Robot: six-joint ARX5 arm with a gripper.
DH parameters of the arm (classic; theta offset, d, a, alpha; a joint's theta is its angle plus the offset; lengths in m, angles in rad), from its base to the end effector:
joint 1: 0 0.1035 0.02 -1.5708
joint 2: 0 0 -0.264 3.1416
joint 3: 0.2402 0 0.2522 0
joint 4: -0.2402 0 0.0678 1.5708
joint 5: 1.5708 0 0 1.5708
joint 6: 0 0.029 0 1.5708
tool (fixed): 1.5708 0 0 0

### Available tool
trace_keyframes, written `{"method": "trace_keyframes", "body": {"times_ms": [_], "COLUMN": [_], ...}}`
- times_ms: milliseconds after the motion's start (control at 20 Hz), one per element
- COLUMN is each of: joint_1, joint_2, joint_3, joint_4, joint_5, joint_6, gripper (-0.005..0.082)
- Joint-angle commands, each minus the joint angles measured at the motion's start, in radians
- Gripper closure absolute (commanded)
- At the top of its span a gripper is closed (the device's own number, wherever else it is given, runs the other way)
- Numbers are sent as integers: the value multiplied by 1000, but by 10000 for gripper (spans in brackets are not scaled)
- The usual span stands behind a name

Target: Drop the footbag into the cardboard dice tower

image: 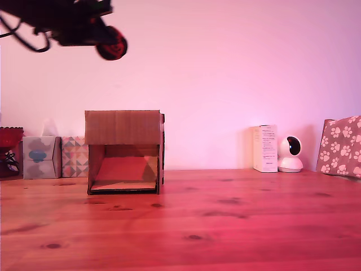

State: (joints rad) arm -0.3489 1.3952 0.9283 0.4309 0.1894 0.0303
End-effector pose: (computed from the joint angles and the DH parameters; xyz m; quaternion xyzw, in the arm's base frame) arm 0.2949 -0.1131 0.3033 0.0160 0.0139 -0.2661 0.9637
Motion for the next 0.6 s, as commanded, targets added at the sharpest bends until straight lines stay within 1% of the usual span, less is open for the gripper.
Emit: {"method": "trace_keyframes", "body": {"times_ms": [0, 200, 300, 450, 550], "joint_1": [14, 32, 41, 54, 60], "joint_2": [66, 237, 325, 427, 466], "joint_3": [84, 319, 424, 533, 568], "joint_4": [-39, -271, -360, -442, -483], "joint_5": [0, 13, 16, 20, 20], "joint_6": [5, 5, 6, 16, 17], "gripper": [681, 680, 679, 679, 676]}}
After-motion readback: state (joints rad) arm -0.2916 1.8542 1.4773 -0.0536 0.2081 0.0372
